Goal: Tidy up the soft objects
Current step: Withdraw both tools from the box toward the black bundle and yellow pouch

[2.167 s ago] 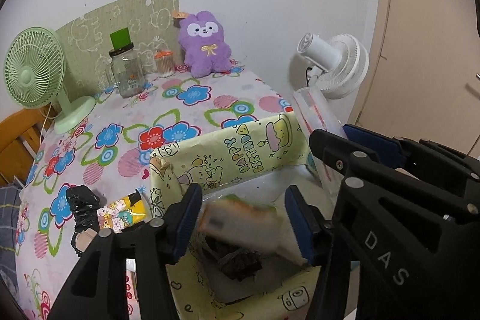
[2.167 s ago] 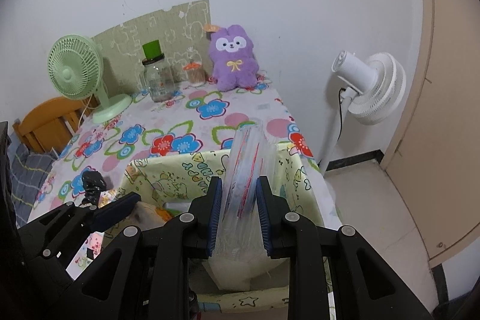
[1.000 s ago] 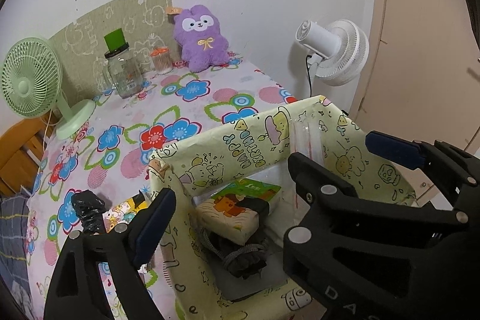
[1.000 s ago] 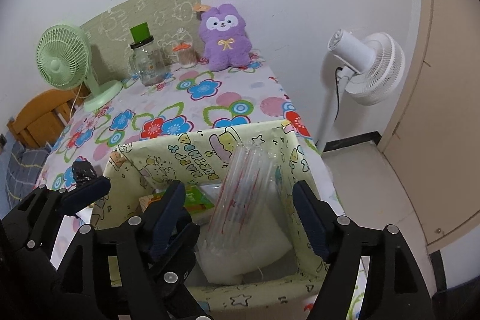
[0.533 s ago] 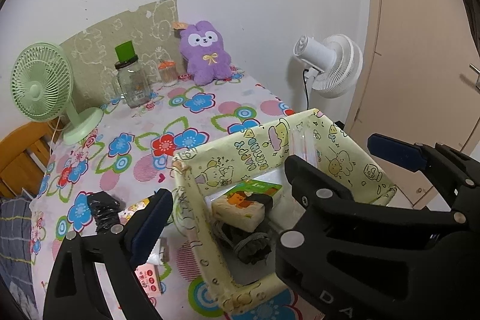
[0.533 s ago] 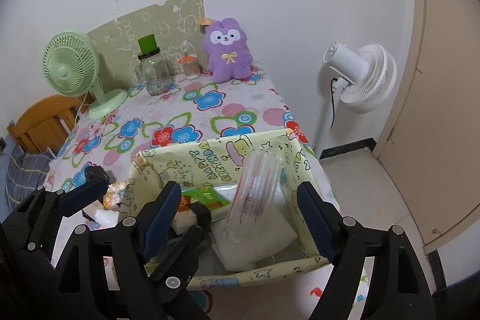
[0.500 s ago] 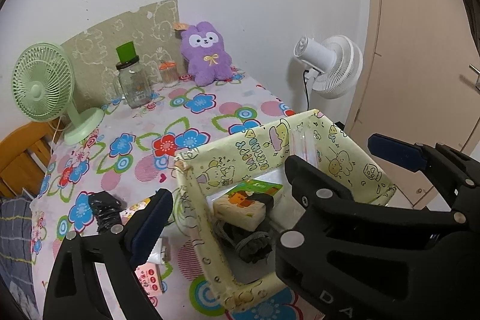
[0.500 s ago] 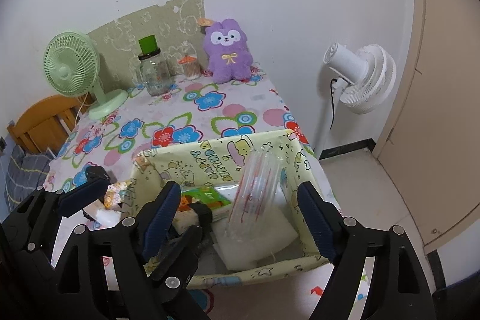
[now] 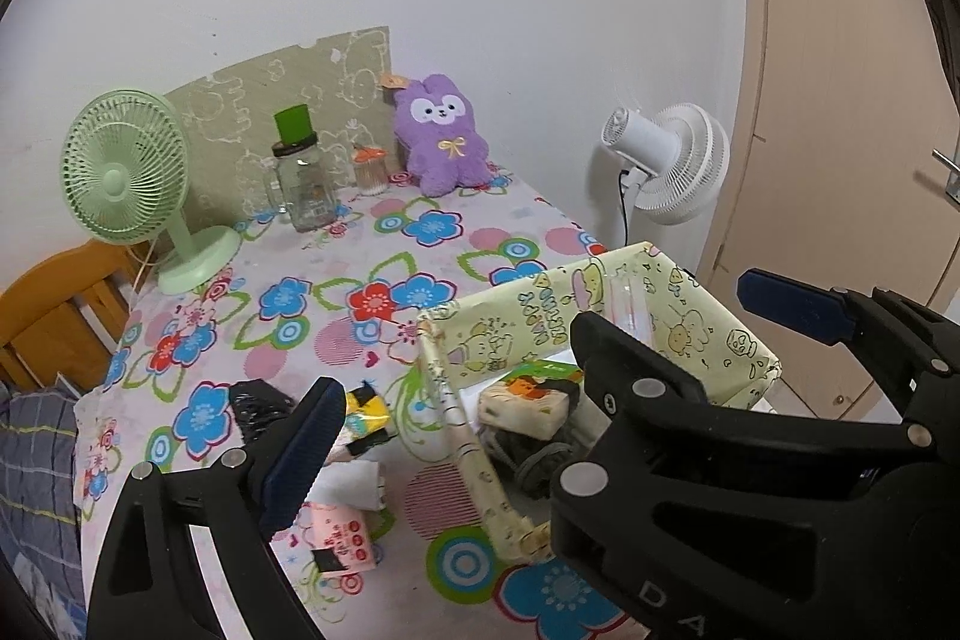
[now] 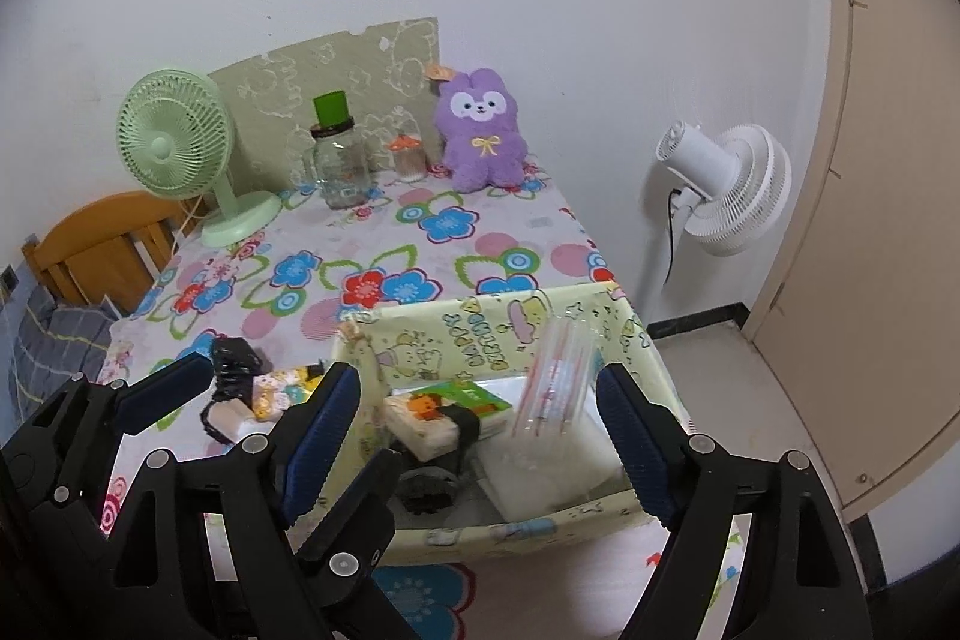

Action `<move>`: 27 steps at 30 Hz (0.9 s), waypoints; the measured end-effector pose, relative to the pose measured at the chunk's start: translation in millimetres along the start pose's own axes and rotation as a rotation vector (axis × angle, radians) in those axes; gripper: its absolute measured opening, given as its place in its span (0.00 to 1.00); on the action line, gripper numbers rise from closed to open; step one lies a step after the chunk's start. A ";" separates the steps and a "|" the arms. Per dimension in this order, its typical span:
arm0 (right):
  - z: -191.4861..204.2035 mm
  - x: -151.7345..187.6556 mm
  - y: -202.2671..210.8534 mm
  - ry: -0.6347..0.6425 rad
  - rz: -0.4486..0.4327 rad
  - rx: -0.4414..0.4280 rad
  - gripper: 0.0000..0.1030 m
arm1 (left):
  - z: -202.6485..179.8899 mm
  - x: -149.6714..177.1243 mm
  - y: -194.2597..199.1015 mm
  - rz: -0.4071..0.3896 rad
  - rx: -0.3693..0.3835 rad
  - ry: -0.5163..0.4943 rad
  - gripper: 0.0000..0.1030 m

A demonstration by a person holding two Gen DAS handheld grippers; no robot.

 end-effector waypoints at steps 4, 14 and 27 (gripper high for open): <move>13.4 2.2 6.5 0.009 -0.014 -0.004 0.81 | 11.1 4.6 7.7 -0.013 -0.007 0.010 0.93; 48.1 7.0 11.6 0.036 -0.024 -0.020 0.81 | 40.3 19.3 18.8 -0.028 -0.027 0.040 0.93; 85.9 9.3 3.2 0.080 -0.028 -0.047 0.81 | 79.3 33.3 16.0 -0.017 -0.052 0.096 0.93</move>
Point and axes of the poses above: each gripper's, at about its wrist camera, not at the fingertips, and y roughly against the way its jaws point, z to its left, x to its underside, the point moved 7 cm from there along -y, roughly the way its jaws point, and after that the axes turned 14 degrees about z, right-handed, at the moved point
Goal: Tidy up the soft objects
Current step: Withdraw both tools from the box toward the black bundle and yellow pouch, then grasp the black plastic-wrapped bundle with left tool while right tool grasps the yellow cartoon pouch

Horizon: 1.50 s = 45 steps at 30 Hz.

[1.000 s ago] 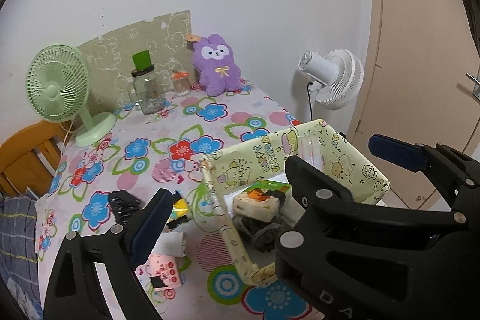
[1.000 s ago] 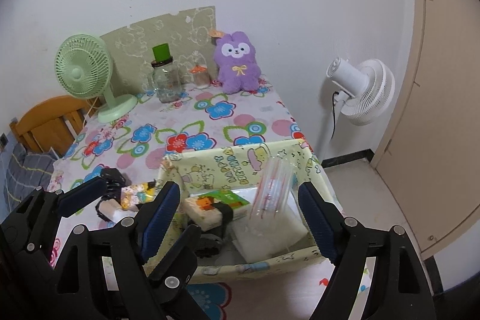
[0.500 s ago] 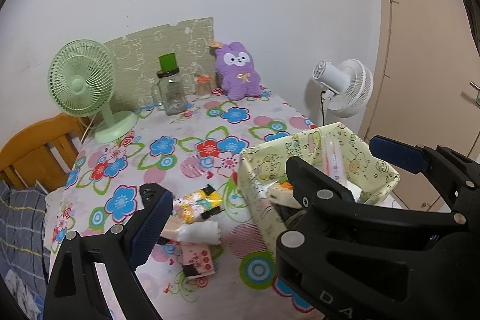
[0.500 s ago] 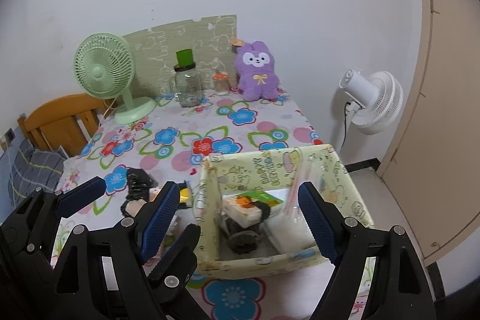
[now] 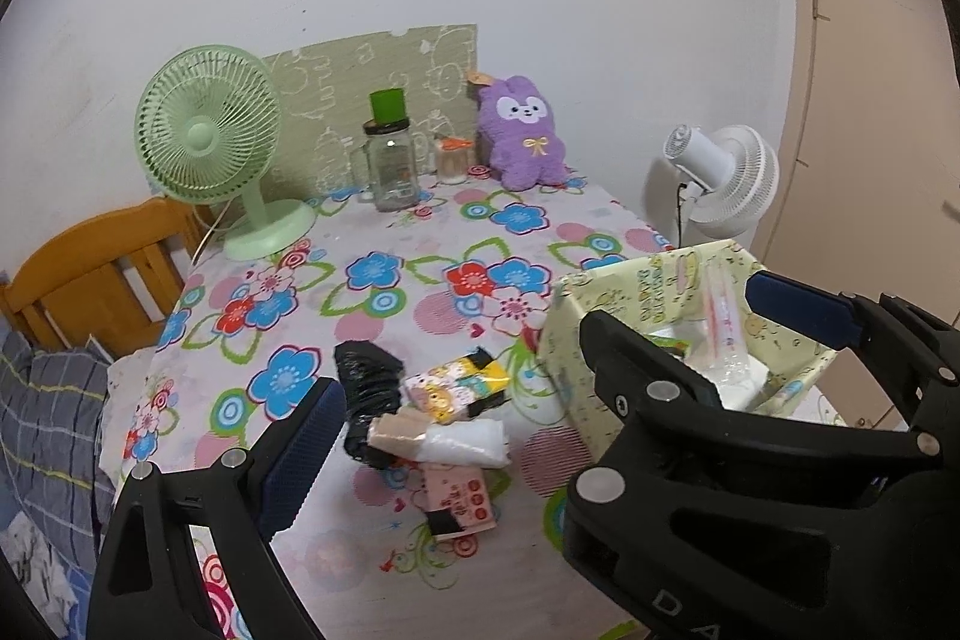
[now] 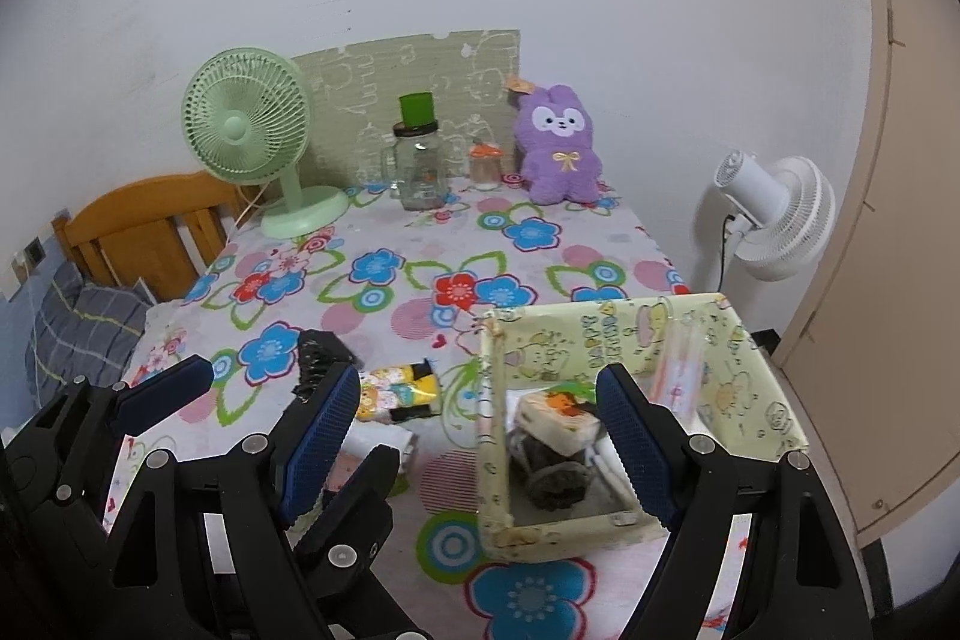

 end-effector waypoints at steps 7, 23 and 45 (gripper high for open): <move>18.7 0.3 -11.2 0.014 0.005 -0.028 0.81 | 16.5 5.6 -6.2 0.007 -0.005 0.019 0.93; 58.3 5.2 -45.6 0.073 0.047 -0.082 0.81 | 60.1 21.5 -32.2 0.044 -0.057 0.095 0.93; 78.8 -6.3 -117.1 0.058 0.146 -0.096 0.78 | 99.3 17.0 -93.7 0.141 -0.074 0.168 0.79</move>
Point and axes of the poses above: each gripper's, at about its wrist camera, not at the fingertips, and y roughly against the way its jaws point, z to its left, x to its underside, the point moved 7 cm from there along -y, roughly the way its jaws point, and after that the axes turned 14 degrees about z, right-handed, at the moved point
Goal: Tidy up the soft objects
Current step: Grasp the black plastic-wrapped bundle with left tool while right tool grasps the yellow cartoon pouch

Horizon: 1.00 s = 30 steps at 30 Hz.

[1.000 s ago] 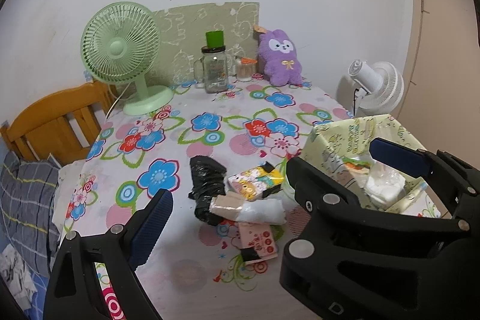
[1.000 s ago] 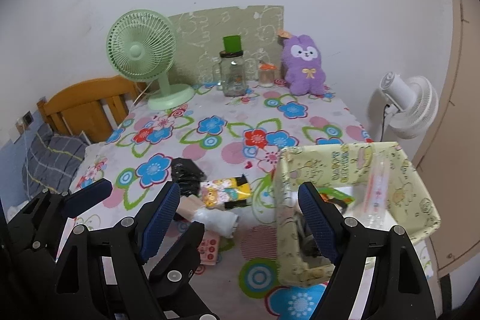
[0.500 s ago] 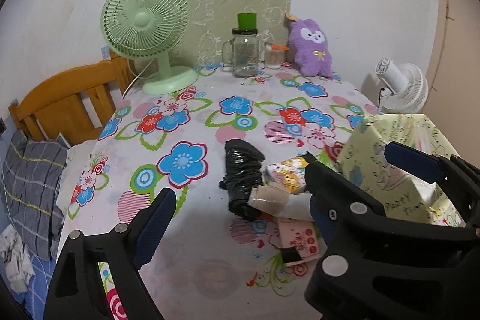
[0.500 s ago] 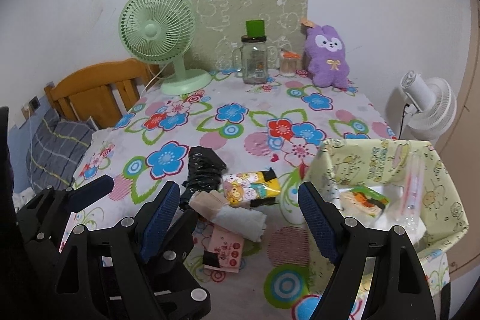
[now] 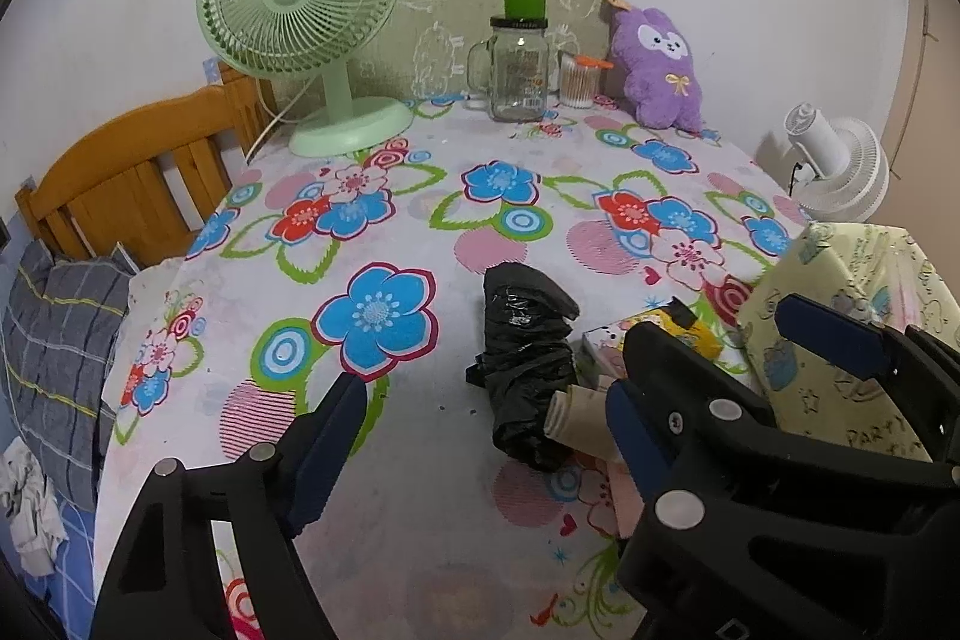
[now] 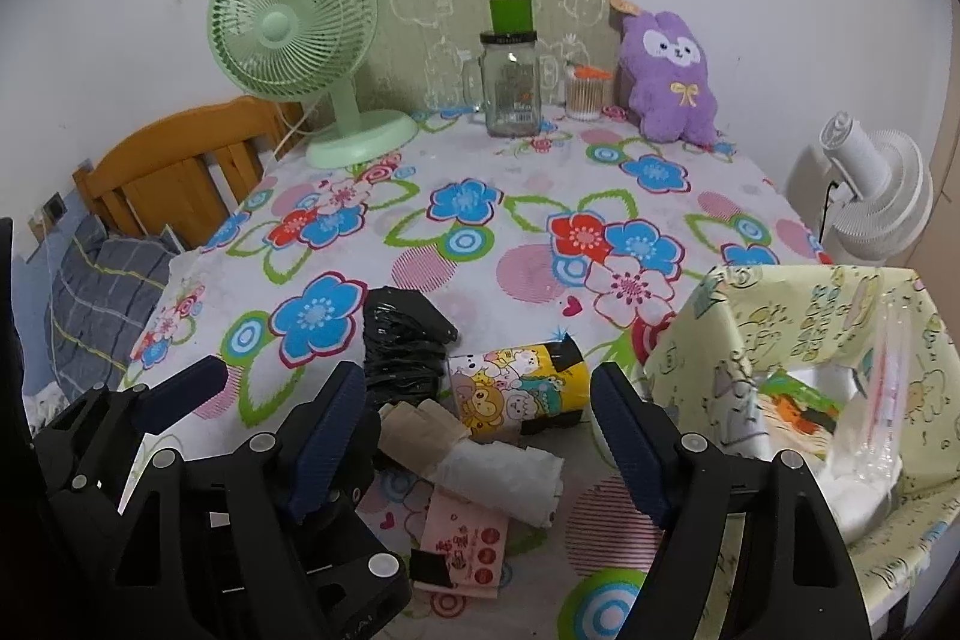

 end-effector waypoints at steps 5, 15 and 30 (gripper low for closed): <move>-4.9 -2.8 -17.5 -0.028 0.042 0.012 0.77 | -1.1 -3.9 -17.4 0.031 0.029 -0.006 0.77; -12.8 -3.9 -46.0 -0.062 0.102 0.041 0.75 | -2.7 -7.6 -46.6 0.094 0.051 -0.024 0.68; -19.0 -3.2 -72.2 -0.067 0.140 0.052 0.75 | -13.0 -4.8 -61.4 0.130 0.079 -0.065 0.32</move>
Point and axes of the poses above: each gripper's, at about its wrist camera, not at the fingertips, and y roughly against the way its jaws point, z to its left, x to its underside, the point moved 7 cm from there along -y, roughly the way its jaws point, and after that the axes turned 14 degrees about z, right-handed, at the moved point
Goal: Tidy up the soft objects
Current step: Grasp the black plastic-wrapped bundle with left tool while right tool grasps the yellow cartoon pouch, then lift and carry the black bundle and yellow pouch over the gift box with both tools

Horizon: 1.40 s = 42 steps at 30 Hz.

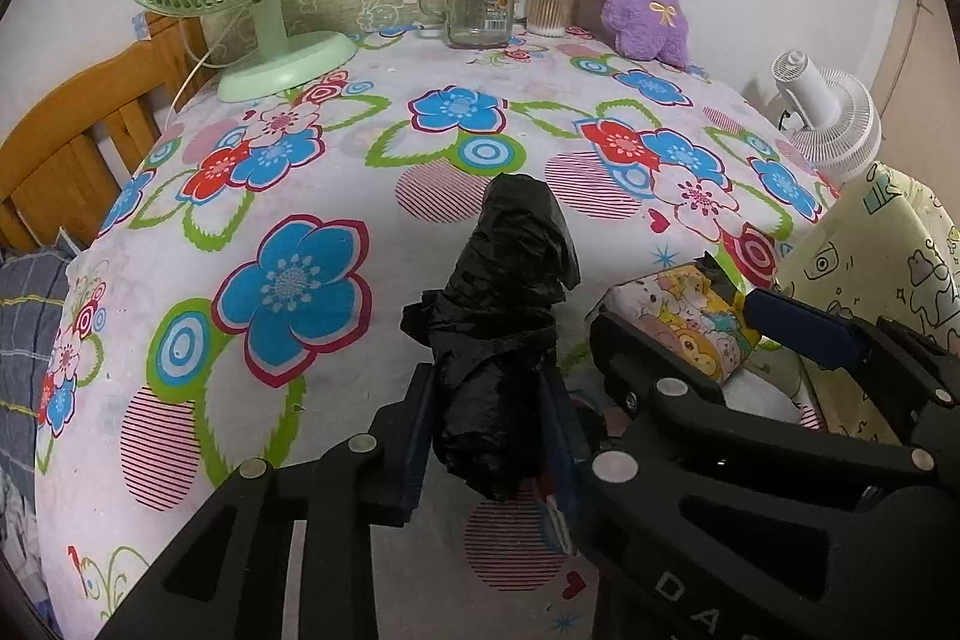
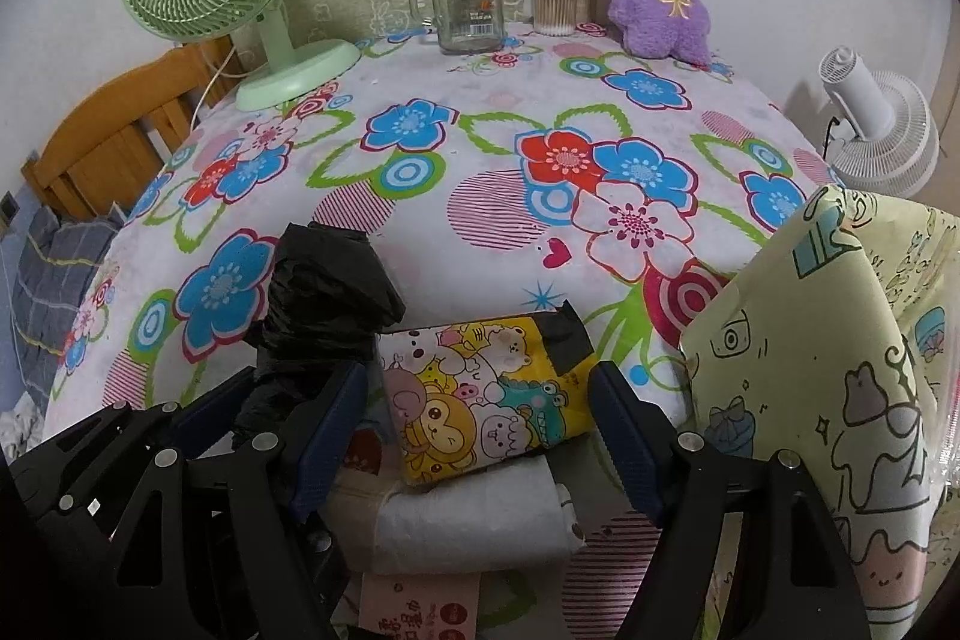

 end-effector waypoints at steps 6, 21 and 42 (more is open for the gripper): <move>1.5 -0.2 1.0 0.018 0.005 -0.014 0.55 | -0.8 0.3 1.7 -0.003 -0.006 0.002 0.29; 11.9 2.0 9.7 0.064 0.002 -0.054 0.05 | 6.7 4.2 12.6 -0.028 -0.044 0.023 0.28; 23.3 3.3 51.3 0.104 -0.077 -0.077 0.04 | 7.0 9.0 53.0 -0.108 -0.057 0.046 0.28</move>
Point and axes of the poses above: each gripper's, at about its wrist camera, not at the fingertips, and y roughly against the way its jaws point, z to its left, x to its underside, the point moved 7 cm from there along -y, roughly the way its jaws point, and after that the axes turned 14 degrees about z, right-handed, at the moved point
